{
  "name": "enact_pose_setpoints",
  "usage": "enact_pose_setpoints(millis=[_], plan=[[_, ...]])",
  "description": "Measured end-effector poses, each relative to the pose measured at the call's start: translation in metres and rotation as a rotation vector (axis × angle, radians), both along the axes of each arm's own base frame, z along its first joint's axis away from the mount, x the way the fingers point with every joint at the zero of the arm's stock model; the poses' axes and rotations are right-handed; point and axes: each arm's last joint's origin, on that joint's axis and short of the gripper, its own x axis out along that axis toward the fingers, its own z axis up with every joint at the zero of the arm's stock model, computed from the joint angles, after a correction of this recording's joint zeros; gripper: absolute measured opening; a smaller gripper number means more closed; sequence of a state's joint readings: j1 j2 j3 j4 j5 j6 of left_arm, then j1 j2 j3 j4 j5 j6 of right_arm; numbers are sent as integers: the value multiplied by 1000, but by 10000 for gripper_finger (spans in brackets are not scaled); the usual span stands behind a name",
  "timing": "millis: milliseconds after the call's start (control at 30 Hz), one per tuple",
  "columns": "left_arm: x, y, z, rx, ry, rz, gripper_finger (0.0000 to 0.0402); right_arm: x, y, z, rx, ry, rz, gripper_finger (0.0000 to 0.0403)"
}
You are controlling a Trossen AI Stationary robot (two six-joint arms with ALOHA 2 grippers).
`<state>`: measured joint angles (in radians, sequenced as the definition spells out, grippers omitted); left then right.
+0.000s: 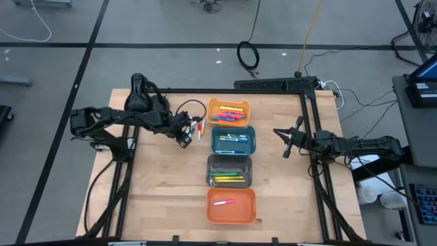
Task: Pick & Place Markers
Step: Put the left green mini marker into the orange bin
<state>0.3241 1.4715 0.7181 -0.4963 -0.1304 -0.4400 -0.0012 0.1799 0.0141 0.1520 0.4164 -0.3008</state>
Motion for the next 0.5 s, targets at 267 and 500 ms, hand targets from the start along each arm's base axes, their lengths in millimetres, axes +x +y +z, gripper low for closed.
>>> enact_pose_setpoints(millis=[267, 500], plan=[[0, 0, 0, 1, -1, 0, 170, 0, 0, 0, 0, 0, 0, 11], [-5, -2, -11, 1, -16, 15, 170, 0, 0, 0, 0, 0, 0, 11]])
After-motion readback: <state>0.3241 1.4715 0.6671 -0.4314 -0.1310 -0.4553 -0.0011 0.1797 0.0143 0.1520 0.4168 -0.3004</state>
